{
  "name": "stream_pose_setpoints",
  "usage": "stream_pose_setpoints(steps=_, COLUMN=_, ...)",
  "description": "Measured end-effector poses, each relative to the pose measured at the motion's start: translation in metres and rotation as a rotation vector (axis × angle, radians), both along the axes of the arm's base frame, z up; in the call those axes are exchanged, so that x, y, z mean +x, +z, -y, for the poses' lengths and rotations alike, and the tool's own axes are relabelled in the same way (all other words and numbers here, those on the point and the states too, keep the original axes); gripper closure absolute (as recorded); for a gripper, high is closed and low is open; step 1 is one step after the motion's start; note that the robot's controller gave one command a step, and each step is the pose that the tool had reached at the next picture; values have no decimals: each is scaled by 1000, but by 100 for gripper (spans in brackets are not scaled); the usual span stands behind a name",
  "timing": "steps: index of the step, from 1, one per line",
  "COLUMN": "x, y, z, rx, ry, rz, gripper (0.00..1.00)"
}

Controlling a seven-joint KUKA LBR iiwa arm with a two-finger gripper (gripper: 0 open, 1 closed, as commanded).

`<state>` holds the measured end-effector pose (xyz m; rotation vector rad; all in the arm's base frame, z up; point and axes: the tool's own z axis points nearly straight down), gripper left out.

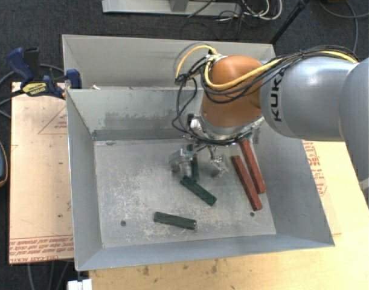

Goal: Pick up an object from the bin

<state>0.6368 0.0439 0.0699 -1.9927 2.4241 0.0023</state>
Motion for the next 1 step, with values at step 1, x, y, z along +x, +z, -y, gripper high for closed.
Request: stream_pose_setpoints(steps=1, x=0, y=0, z=0, rx=1, ry=0, rz=0, gripper=100)
